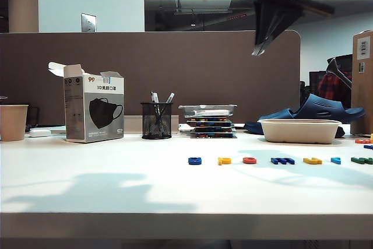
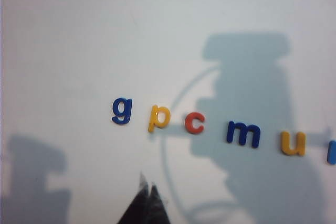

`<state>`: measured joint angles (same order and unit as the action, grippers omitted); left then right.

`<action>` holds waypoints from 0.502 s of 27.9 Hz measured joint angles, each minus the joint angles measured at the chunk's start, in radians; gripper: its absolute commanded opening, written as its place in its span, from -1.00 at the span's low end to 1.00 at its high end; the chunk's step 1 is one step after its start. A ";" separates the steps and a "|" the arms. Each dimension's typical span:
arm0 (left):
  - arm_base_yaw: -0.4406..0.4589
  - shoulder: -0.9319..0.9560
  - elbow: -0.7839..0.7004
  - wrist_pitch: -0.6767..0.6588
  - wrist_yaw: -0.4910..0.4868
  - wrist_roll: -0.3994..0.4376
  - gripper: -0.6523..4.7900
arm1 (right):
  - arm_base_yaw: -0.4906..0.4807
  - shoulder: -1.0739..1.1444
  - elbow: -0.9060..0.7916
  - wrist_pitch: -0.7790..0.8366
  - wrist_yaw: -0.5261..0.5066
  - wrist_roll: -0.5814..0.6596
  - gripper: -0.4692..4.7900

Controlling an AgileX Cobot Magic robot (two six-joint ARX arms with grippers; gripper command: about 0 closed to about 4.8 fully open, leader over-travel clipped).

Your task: Select the appropriate letters from the row of letter magnets placed on the table to arrange into the word "cup".

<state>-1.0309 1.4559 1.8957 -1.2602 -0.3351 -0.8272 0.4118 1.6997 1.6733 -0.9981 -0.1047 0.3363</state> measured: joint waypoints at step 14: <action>0.000 0.000 0.000 0.000 0.000 0.000 -0.78 | 0.005 0.263 0.220 -0.196 0.000 0.000 -0.61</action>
<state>-1.0309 1.4559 1.8957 -1.2602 -0.3351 -0.8272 0.4168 1.9625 1.8938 -1.1938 -0.1047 0.3363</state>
